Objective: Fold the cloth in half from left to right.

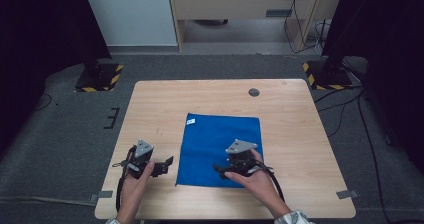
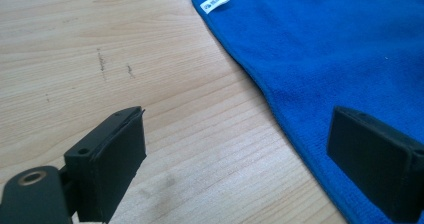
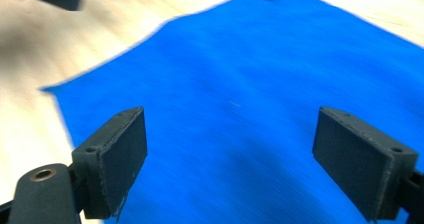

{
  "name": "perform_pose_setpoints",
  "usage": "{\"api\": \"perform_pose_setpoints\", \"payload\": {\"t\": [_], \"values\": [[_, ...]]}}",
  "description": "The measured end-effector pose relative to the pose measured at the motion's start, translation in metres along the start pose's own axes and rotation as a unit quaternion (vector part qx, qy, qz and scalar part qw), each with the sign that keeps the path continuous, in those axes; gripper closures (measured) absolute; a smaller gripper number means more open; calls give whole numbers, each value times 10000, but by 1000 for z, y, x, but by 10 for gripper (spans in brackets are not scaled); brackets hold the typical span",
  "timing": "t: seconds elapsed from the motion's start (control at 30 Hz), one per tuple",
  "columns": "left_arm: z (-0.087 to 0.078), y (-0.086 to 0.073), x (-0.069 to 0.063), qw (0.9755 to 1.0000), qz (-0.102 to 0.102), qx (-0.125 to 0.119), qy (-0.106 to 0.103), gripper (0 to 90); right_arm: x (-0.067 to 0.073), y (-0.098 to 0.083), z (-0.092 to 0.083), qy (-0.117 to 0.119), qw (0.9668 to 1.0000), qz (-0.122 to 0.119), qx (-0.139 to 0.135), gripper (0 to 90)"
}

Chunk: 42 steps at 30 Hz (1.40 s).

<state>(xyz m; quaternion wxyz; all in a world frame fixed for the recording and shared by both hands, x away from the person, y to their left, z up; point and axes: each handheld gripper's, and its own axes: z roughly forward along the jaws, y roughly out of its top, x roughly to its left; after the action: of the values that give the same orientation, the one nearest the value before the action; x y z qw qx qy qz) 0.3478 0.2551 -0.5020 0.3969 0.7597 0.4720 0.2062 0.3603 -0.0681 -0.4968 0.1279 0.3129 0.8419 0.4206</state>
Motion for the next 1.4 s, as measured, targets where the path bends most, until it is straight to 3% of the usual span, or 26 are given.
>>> {"api": "perform_pose_setpoints", "payload": {"t": [0.1, 0.27, 0.43, 0.7, 0.9, 1.13, 1.4], "values": [[-1, 0, 2, 10000, -7, -25, 30, 78, 14, 8, 12, 167, 9998, -110, 93, 180], [-1, -1, 10, 9999, -45, -53, 141, 78, 34, 18, 27, 364, 9990, -235, 144, 311], [-5, -3, 22, 9993, -255, -67, 282, 79, 52, 25, 36, 542, 9975, -403, 186, 440], [-9, -4, 27, 9982, -387, -167, 425, 89, 73, 31, 47, 792, 9946, -615, 280, 636], [-10, -4, 28, 9980, -415, -167, 445, 89, 85, 30, 54, 971, 9927, -673, 224, 713], [-9, -4, 27, 9982, -401, -165, 413, 89, 99, 30, 65, 1017, 9908, -831, 318, 703], [-8, -4, 27, 9984, -405, -139, 374, 89, 99, 24, 80, 787, 9919, -824, 559, 492]]}}
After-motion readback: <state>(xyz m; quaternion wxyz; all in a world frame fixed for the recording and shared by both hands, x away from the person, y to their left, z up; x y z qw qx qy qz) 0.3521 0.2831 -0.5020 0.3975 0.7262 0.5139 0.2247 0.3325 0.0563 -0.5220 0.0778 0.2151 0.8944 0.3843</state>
